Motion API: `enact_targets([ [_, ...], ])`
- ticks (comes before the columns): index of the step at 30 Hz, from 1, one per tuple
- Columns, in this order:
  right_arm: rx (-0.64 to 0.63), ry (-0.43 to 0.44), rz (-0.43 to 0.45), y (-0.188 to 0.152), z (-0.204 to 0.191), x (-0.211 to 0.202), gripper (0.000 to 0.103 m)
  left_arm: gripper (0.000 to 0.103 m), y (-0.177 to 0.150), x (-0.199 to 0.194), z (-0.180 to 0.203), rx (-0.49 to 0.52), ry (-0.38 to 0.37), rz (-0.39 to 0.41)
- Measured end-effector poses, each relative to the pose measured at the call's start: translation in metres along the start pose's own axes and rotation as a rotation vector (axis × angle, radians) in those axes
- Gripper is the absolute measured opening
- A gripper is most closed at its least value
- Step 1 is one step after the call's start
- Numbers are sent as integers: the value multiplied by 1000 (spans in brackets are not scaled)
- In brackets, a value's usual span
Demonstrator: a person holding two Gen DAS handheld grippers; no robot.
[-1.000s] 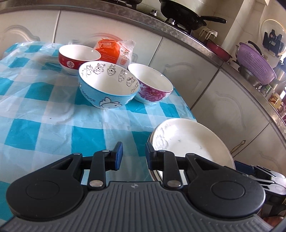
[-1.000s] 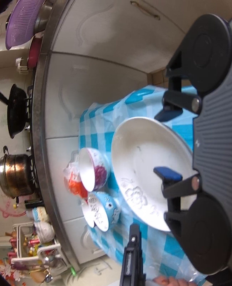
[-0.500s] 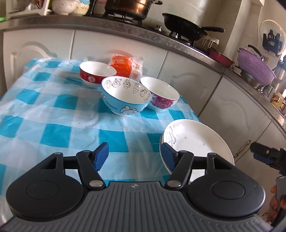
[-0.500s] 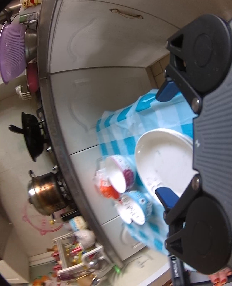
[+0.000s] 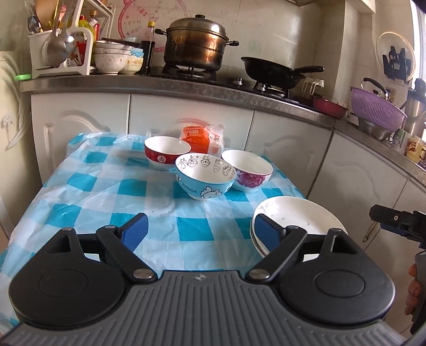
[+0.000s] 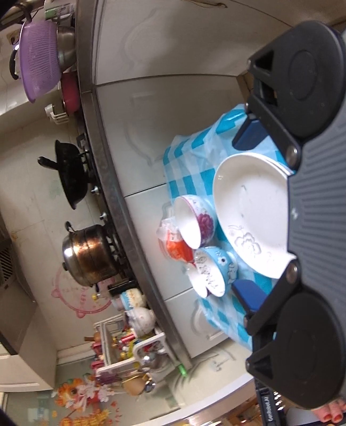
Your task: Organize plates and bowls
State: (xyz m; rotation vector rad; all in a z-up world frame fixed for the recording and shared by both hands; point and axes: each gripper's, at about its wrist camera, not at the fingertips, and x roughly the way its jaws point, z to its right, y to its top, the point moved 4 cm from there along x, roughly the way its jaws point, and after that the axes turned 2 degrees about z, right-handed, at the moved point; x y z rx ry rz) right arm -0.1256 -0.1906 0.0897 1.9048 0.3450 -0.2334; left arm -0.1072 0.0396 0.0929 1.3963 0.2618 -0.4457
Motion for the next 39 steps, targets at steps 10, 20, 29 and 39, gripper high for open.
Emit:
enact_targets([
  [10,58,52,-30,1,1,8,102,103,23,23,6,29,-80,26],
  [20,195,34,-37,25,16,39,102,103,76,104,9,-19,-126,-29],
  [29,348,88,-92,51,24,98,101,103,120,185,12,12,-93,-85],
  [39,414,134,-208,63,33,181,91,97,134,269,34,138,-34,-189],
])
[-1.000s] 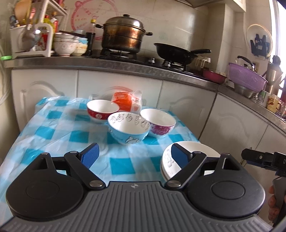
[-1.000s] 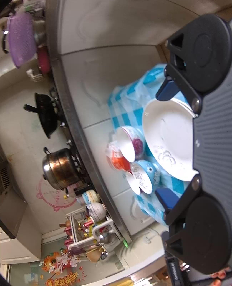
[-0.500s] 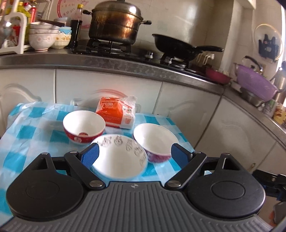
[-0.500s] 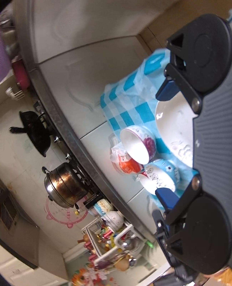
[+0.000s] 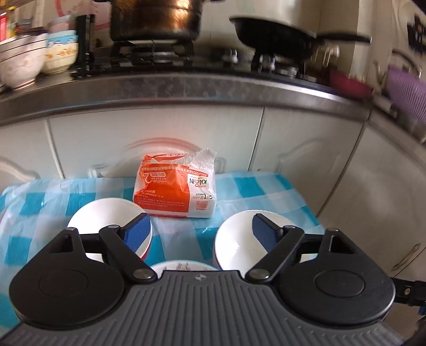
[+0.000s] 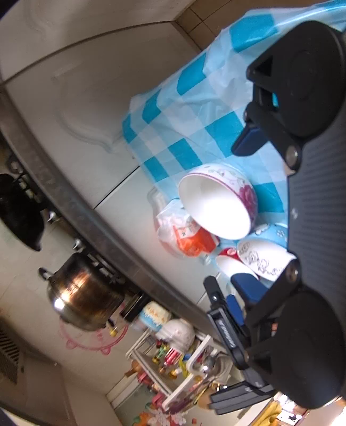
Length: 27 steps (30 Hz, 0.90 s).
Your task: Organize plates and bowls
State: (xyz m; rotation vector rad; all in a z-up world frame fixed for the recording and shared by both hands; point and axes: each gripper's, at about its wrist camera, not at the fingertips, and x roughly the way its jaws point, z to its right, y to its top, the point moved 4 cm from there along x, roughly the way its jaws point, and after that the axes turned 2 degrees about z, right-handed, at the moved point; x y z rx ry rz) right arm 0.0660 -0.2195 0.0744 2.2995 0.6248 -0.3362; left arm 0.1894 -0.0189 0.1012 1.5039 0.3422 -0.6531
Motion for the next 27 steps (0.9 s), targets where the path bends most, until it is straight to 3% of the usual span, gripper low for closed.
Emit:
enact_targets([
  [4,18,-18,-43,8,10,23,75,77,2,27,10,71,21,-63],
  [5,18,-23,-54,11,12,28,70,66,2,35,10,77,31,-88],
  [10,50,-23,-90,21,22,48,65,44,-5,63,17,116,63,-171],
  [17,95,-26,-179,25,34,80,53,39,-7,92,30,126,51,-241],
  [20,120,-22,-209,23,37,90,53,31,-9,99,36,127,37,-259],
  [24,130,-31,-215,26,41,96,50,29,-12,107,38,107,35,-263],
  [27,133,-38,-219,27,47,98,39,26,-13,107,37,83,28,-255],
])
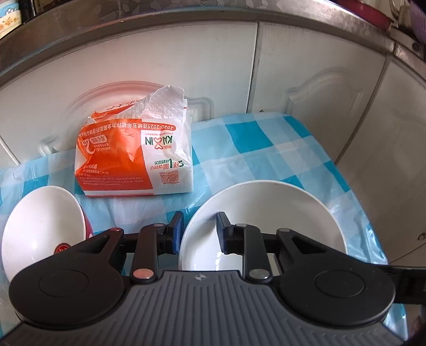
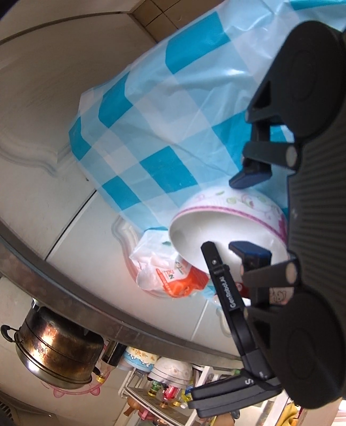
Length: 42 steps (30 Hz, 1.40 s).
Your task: Organize plates and bowls
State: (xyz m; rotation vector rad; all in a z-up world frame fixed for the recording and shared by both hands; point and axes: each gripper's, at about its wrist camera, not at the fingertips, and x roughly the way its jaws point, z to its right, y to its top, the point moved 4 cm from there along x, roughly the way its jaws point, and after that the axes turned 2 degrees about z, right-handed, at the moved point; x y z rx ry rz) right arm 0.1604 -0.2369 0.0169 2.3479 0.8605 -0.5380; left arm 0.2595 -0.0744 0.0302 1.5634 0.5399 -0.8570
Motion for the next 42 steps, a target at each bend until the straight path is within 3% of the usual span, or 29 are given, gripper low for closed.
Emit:
enact_targets([
  [2,11,-1,-6,1,4,2,34,26,-1,0,1,3,-1,8],
  [9,-2,-27,5,-1,2,2,34,25,0,-13,-1,-34,-57,49],
  [22,-13,-34,40,0,-7,-17,33,25,0,-45,-1,-94,-91,101],
  [33,-53,15,64,-4,-40,-37,33,25,-6,-98,-18,-143,-80,163],
  [42,-107,64,57,-24,-79,-54,33,25,-30,-159,-48,-194,-59,216],
])
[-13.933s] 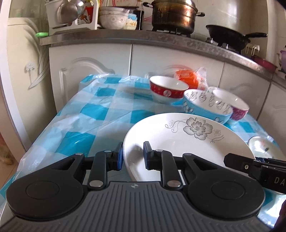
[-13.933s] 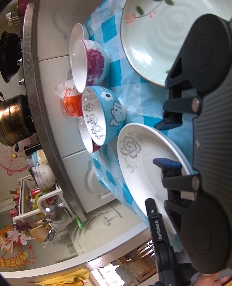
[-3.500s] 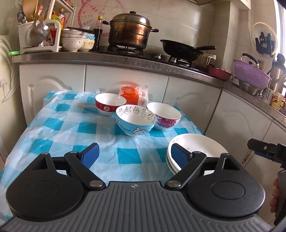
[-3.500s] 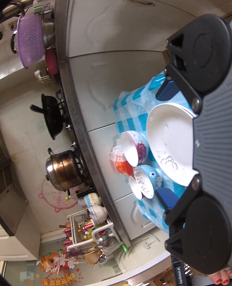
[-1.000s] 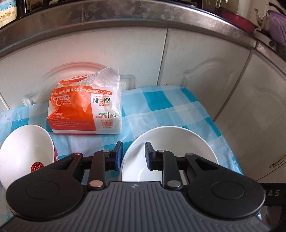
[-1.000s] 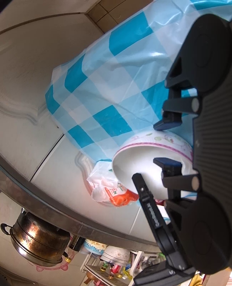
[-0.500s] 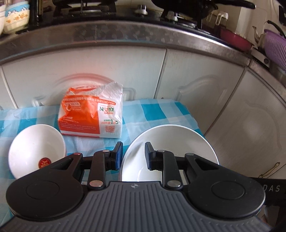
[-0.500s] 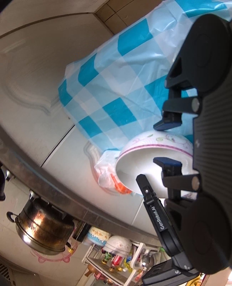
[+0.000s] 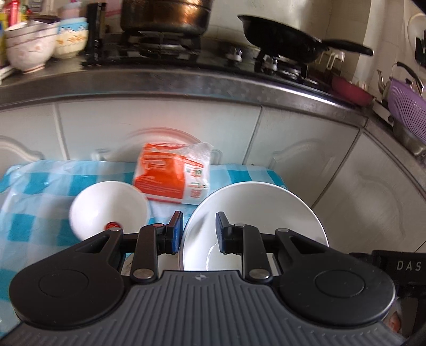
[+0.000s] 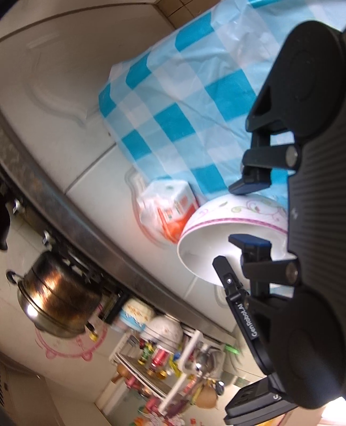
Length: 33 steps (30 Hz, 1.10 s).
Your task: Organize plates and bowls
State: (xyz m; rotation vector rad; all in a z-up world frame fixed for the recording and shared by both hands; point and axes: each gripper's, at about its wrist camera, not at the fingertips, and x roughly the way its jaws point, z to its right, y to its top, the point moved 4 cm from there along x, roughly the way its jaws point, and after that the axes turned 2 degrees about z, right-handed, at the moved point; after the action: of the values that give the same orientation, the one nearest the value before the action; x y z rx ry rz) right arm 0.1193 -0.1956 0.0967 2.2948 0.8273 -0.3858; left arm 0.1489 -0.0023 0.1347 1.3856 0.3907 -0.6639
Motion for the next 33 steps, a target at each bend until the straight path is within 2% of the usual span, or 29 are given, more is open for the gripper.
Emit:
enact_targets([
  [9,-38,62,-56,-41,-37,-5,33,25,-33,-61,-42,-70,51,27],
  [17,-51,102,-131,-92,-60,-1,33,25,-80,-98,-82,-181,100,19],
  [25,-64,90,-200,-139,-70,7,33,25,-119,-118,-110,-241,143,7],
  [33,-56,60,-265,-174,-67,20,33,25,-142,-114,-129,-283,157,-16],
])
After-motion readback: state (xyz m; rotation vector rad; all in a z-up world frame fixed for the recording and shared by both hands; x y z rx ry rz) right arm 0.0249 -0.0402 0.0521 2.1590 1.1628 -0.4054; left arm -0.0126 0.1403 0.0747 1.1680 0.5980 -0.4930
